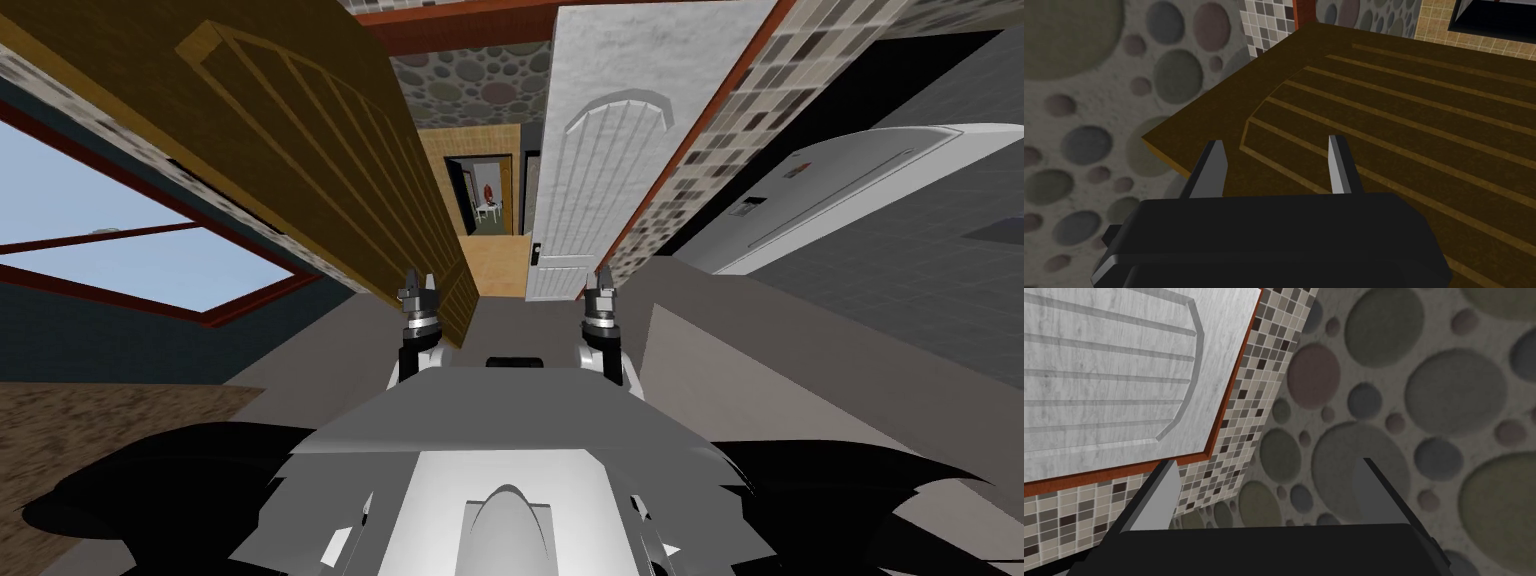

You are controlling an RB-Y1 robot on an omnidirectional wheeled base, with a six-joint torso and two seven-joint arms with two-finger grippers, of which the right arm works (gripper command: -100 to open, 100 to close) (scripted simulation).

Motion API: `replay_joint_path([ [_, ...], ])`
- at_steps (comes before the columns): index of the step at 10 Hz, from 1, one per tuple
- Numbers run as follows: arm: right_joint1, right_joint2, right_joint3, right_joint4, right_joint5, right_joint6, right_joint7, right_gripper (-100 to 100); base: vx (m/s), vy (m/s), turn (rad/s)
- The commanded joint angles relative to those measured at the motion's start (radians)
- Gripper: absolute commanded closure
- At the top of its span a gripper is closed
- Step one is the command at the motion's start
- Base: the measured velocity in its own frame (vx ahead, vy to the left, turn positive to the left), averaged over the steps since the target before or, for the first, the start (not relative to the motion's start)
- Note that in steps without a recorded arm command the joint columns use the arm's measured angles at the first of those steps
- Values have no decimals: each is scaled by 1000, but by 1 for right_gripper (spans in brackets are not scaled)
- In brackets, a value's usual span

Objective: Pull the door open

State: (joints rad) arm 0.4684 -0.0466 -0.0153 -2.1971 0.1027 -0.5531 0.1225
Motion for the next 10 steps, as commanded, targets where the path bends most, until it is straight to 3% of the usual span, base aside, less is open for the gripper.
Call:
replay_joint_path([
  [1, -26, -8, -6, 44, -7, 11, -5, -100, 125, -9, 17],
  [10, -126, -27, -24, 221, -32, 52, -24, -100, 96, 2, 12],
])
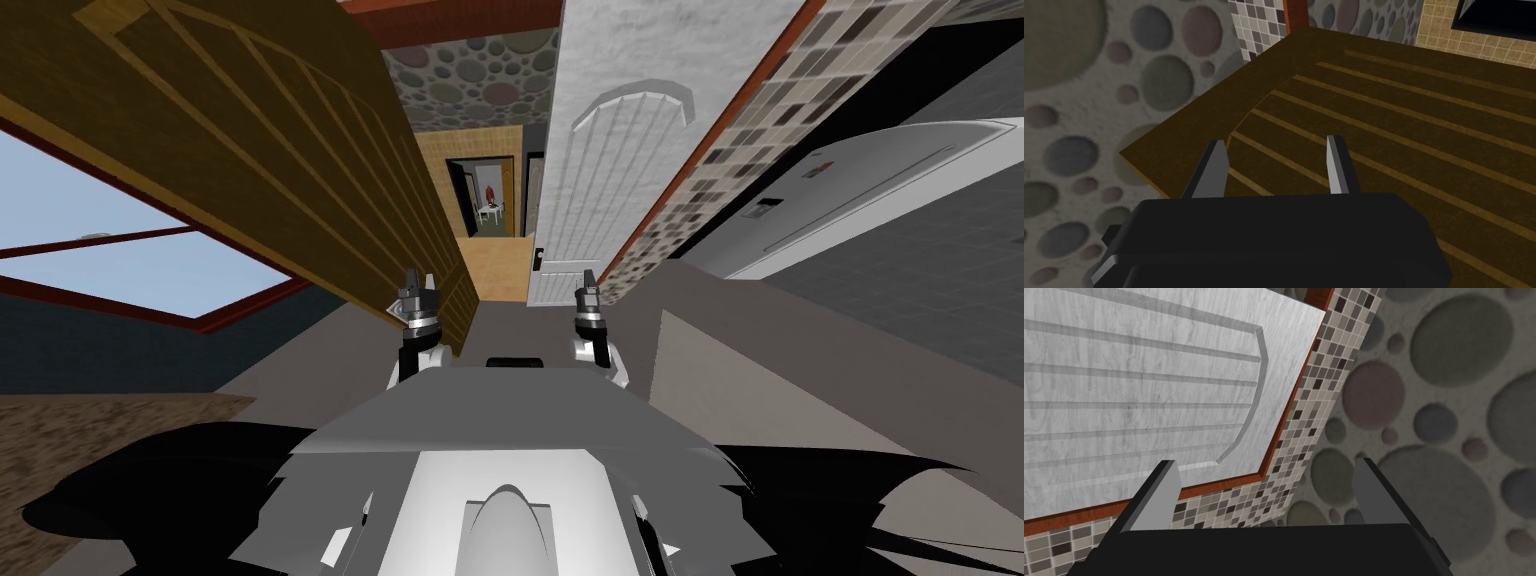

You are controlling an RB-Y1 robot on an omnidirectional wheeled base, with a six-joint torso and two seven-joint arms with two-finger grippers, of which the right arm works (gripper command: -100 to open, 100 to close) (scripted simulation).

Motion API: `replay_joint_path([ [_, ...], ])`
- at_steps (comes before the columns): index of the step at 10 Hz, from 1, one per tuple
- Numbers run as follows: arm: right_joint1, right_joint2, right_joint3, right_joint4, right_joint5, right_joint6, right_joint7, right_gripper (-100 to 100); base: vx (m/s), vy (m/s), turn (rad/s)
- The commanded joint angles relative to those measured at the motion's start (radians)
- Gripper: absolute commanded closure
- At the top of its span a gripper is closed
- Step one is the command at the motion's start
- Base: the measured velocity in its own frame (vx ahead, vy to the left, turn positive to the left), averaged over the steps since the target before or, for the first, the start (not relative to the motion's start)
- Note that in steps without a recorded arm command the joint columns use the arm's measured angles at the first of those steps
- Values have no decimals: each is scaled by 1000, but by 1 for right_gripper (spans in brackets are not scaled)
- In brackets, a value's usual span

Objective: Pull the door open

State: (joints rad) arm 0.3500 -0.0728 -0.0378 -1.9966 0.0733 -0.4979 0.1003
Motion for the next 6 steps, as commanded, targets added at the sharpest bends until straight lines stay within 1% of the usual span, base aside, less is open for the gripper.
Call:
replay_joint_path([
  [1, -20, -3, -4, 43, -5, 2, -4, -100, 109, 3, 9],
  [6, -85, -10, -16, 159, -22, 29, -16, -100, 101, -2, 14],
])
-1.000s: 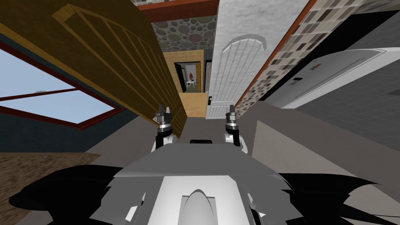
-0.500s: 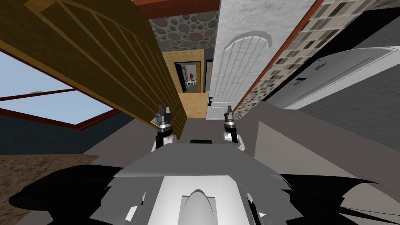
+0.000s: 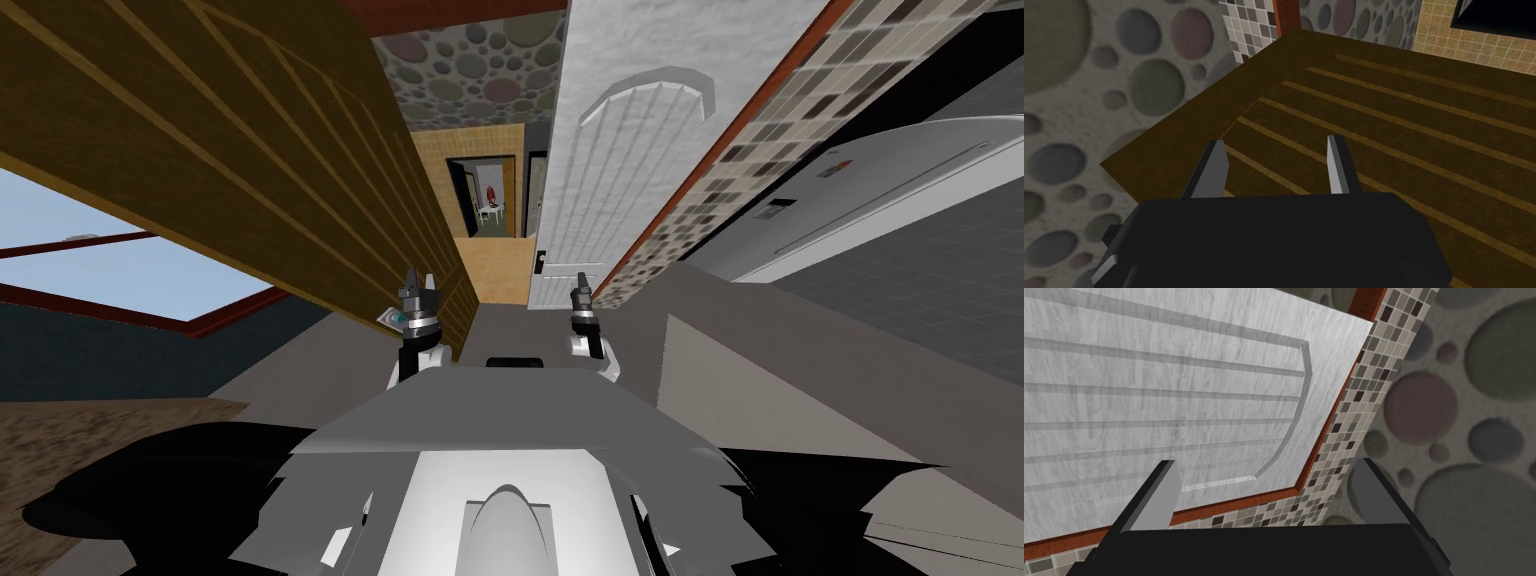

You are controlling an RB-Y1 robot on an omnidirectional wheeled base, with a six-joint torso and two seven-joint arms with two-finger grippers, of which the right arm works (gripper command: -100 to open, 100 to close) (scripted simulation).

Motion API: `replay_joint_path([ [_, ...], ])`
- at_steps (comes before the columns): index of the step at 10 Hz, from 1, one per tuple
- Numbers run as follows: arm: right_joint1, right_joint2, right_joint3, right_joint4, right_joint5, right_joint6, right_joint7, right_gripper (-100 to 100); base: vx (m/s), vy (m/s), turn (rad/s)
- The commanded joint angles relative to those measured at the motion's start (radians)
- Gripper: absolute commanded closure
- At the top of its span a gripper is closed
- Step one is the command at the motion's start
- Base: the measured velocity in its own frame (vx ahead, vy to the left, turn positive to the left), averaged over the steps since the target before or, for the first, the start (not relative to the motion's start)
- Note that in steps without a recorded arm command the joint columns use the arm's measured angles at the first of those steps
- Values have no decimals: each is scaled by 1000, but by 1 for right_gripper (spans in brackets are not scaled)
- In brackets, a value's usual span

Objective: Pull the door open

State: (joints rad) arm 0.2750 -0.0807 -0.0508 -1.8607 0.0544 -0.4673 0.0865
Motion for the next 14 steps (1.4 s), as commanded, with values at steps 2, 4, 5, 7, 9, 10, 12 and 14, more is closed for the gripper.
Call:
replay_joint_path([
  [2, -37, -4, -8, 71, -10, 10, -8, -100, 102, -2, 12],
  [4, -65, -5, -13, 119, -17, 21, -13, -100, 104, 5, 15],
  [5, -78, -6, -16, 143, -20, 27, -15, -100, 91, 5, 13],
  [7, -105, -6, -21, 192, -27, 38, -21, -100, 96, -3, 15],
  [9, -133, -6, -26, 240, -34, 49, -26, -100, 107, -9, 12],
  [10, -146, -6, -28, 264, -37, 55, -28, -100, 101, -16, 14],
  [12, -173, -5, -33, 311, -44, 66, -33, -100, 96, 7, 15],
  [14, -199, -3, -38, 357, -50, 77, -38, -100, 102, -5, 13],
])
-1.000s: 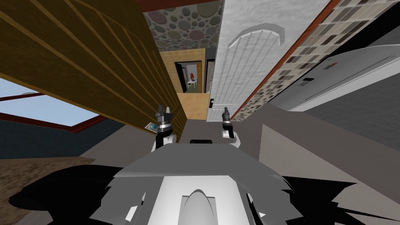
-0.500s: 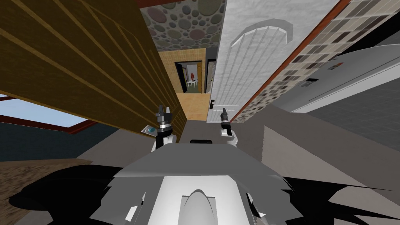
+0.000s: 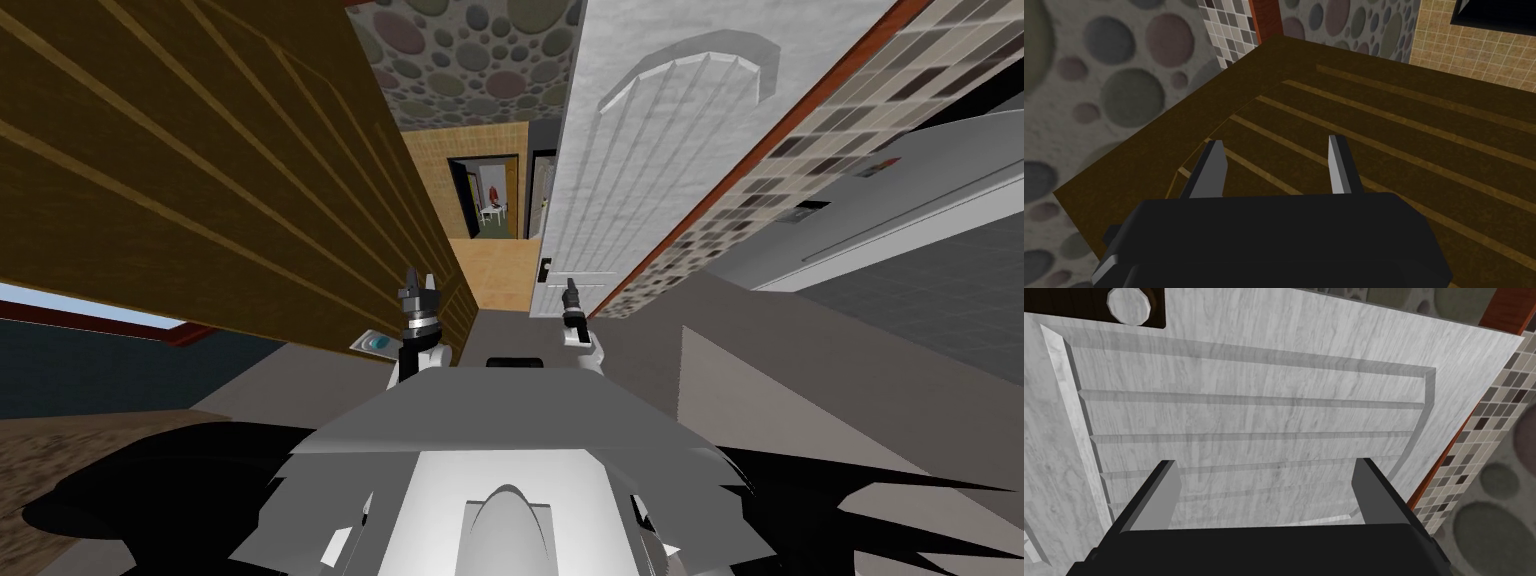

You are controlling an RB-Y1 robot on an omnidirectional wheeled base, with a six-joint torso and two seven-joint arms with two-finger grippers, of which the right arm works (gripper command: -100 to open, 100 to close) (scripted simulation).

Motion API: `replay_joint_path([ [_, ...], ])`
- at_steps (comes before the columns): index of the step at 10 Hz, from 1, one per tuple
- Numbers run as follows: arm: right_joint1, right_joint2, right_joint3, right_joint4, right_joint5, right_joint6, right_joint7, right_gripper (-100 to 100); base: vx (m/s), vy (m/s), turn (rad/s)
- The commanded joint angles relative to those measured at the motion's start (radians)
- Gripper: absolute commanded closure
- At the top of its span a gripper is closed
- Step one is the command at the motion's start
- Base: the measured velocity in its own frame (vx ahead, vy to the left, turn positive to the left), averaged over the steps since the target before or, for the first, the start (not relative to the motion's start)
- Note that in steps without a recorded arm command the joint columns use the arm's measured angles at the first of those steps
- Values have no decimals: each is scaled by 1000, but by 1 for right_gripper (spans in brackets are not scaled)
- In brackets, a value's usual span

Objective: Pull the door open

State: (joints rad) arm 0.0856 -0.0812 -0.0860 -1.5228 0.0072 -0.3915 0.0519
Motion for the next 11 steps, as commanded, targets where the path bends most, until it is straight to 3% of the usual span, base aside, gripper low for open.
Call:
replay_joint_path([
  [1, -22, -2, -5, 42, -6, 6, -6, -100, 92, 5, 16],
  [11, -133, 12, -25, 240, -34, 52, -27, -100, 97, -2, 11],
])
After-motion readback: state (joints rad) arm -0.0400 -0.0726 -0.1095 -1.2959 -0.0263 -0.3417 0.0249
